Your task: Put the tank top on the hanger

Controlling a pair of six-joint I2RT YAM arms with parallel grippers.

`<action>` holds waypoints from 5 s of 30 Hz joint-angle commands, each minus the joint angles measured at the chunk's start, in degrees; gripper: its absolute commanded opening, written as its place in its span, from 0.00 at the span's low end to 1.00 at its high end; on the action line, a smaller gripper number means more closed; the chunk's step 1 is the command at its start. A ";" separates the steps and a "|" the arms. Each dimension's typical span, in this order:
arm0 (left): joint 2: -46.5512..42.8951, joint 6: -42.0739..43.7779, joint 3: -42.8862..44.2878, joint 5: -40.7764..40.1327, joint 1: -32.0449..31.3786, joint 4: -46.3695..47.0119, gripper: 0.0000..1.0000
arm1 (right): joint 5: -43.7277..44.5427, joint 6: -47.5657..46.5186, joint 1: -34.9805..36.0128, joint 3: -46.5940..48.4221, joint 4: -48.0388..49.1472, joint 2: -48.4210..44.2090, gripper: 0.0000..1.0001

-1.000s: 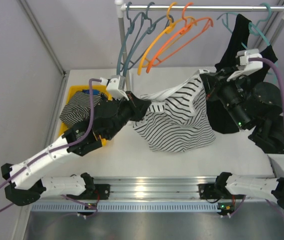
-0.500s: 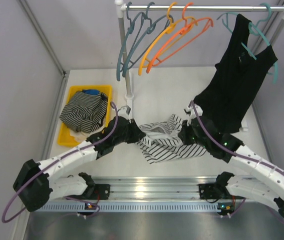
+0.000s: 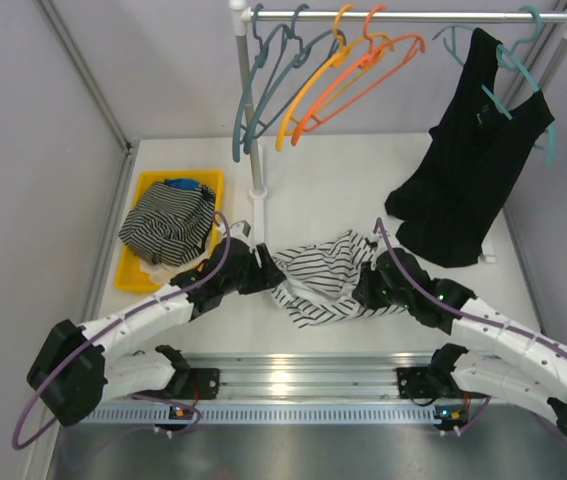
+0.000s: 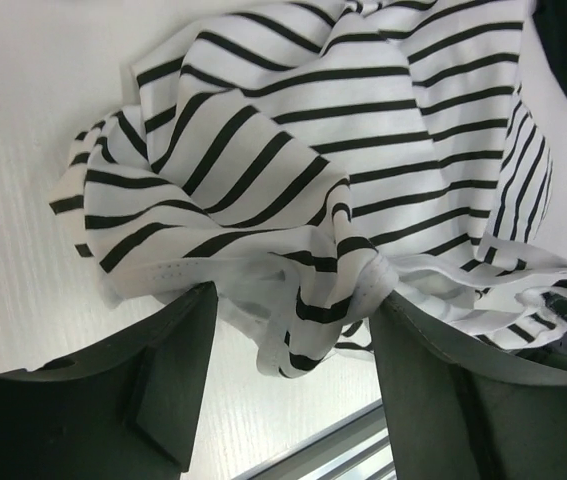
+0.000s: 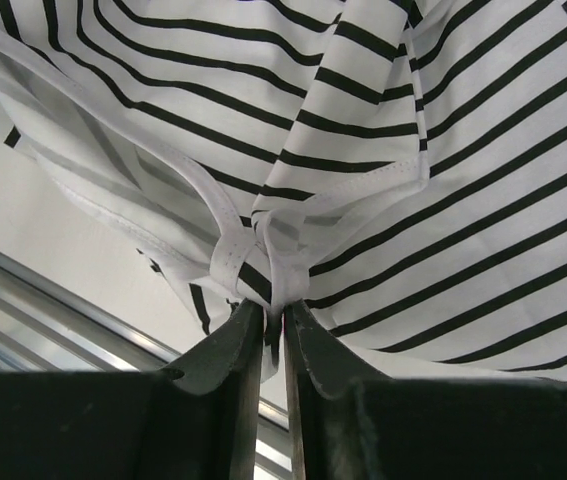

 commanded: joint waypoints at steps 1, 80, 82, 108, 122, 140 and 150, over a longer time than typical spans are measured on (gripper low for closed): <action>-0.17 3.72 5.62 -2.38 0.46 -3.48 0.67 | -0.23 0.04 -0.67 4.07 0.89 -1.63 0.15; -10.11 7.60 9.06 4.03 0.46 -14.04 0.66 | 26.84 -16.39 -11.13 92.76 -13.79 44.95 0.48; -10.02 7.51 8.97 4.12 0.46 -13.86 0.66 | 27.10 -17.18 -11.22 92.85 -14.41 44.69 0.45; -10.90 6.54 6.69 4.38 0.46 -11.75 0.66 | 28.07 -23.77 -11.48 95.84 -19.68 45.91 0.14; -10.72 6.54 6.77 4.56 0.46 -11.40 0.66 | 27.37 -25.97 -13.33 92.07 -13.98 43.11 0.00; -11.07 6.72 6.33 4.47 0.37 -11.40 0.66 | 27.11 -27.73 -14.29 83.80 -3.96 36.60 0.00; -10.46 7.07 6.33 4.39 0.46 -10.96 0.69 | 25.88 -27.82 -14.29 76.95 -1.32 31.33 0.00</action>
